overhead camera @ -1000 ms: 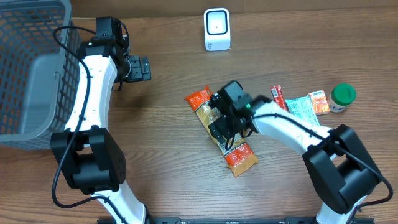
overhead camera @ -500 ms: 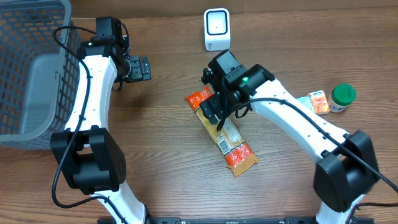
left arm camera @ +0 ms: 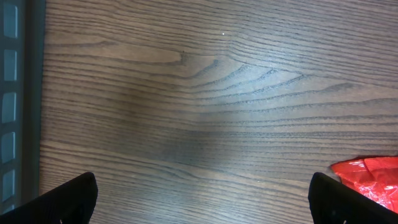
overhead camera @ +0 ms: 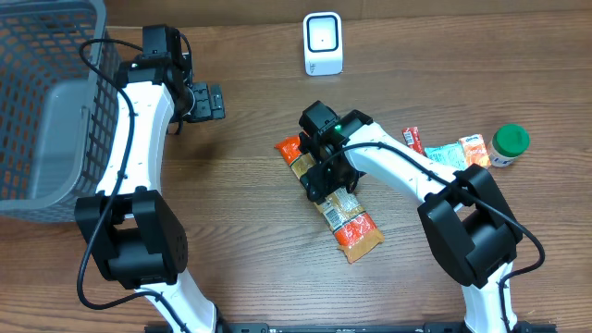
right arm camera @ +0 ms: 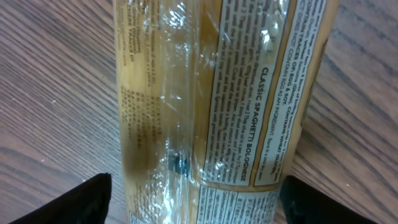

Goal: Scan the item barcode

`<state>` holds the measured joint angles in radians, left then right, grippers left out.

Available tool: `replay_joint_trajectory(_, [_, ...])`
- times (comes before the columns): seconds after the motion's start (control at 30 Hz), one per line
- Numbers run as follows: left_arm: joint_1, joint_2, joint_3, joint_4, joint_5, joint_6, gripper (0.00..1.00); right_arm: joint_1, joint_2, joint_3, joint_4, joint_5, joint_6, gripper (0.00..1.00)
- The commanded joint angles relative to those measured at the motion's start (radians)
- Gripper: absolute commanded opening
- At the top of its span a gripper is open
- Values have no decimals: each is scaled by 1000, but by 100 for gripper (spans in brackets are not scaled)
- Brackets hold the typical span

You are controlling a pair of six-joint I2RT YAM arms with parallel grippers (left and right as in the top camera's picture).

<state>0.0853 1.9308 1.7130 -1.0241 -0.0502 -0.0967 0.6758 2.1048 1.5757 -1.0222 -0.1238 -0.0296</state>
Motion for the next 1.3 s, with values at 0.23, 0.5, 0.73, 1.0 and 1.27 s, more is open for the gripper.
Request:
replay_joint_trajectory(0.23, [0,-6,-4,1,-9,11,100,4,-1,-104,107,-8,-5,79])
replay_joint_trajectory(0.5, [0,-6,-4,1,-9,11,100,4,-3,-105,118,-8,-5,42])
replay_joint_trajectory(0.73, [0,-6,-4,1,-9,11,100,4,-97,-96,97,-8,-5,25])
replay_joint_trajectory(1.0, [0,-6,-4,1,-9,11,100,4,-278,-94,102,-8,-35,4])
replay_joint_trajectory(1.27, [0,-6,-4,1,-9,11,100,3,-388,-90,102,-8,-31,4])
